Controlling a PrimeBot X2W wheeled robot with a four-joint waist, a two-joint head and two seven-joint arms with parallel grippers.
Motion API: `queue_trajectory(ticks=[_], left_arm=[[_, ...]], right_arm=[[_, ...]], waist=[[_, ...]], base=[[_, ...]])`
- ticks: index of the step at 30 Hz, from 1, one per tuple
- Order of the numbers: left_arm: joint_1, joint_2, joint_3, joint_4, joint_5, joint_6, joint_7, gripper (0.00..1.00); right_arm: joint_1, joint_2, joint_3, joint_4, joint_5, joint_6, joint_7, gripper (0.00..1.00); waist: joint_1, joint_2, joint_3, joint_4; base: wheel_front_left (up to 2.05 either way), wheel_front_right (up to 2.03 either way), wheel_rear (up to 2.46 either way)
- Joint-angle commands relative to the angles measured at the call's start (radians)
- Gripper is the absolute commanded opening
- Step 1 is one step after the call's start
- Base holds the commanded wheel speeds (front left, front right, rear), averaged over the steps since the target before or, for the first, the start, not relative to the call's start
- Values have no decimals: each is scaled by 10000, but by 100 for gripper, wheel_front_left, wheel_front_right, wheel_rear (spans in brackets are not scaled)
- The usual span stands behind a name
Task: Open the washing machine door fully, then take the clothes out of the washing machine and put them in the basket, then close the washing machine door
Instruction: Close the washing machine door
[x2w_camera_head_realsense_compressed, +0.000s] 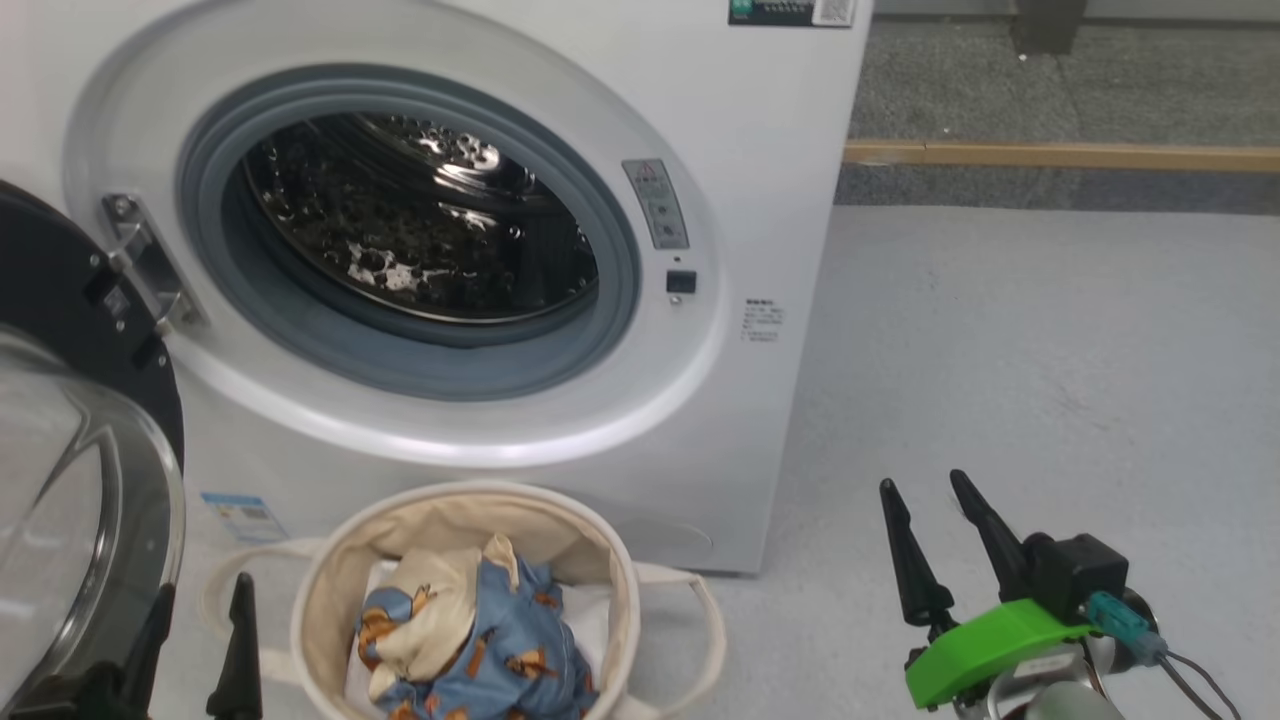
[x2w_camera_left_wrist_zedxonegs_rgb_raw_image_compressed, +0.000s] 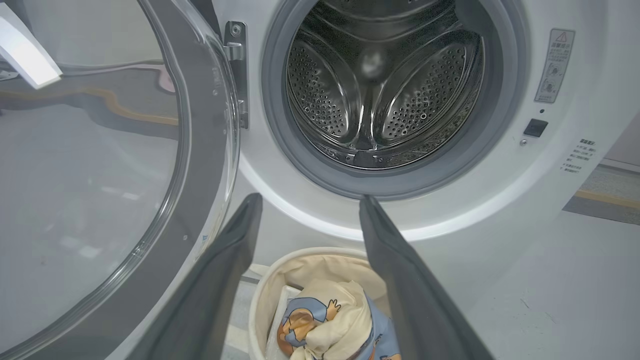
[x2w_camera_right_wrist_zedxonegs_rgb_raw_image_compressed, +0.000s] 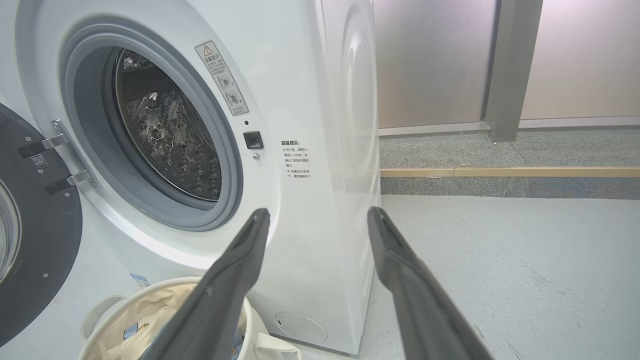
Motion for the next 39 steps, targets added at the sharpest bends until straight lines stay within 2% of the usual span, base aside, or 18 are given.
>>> queue_trajectory(ticks=[1,18,33,39], left_arm=[[-337,211,513,-288,86,44,-121,100],[-338,199,700,-191,341,-61,-122,100],[-355,125,725,-87,504,-193,-122,100],[-324,43,1011,-115,446,-125,-122,100]], right_arm=[[-251,22,187,-350,-11,75,-124,100],[-262,22,126,-353,-41,75,-124,100],[-252,22,170,-351,-62,75,-124,100],[-253,22,216,-329,-73,75,-124,100]], waist=[[0,0,7,-1],[0,0,127,22],[0,0,80,163],[0,0,44,208]], base=[[-153,188,-35],[-179,186,-7],[-24,24,0],[0,0,0]])
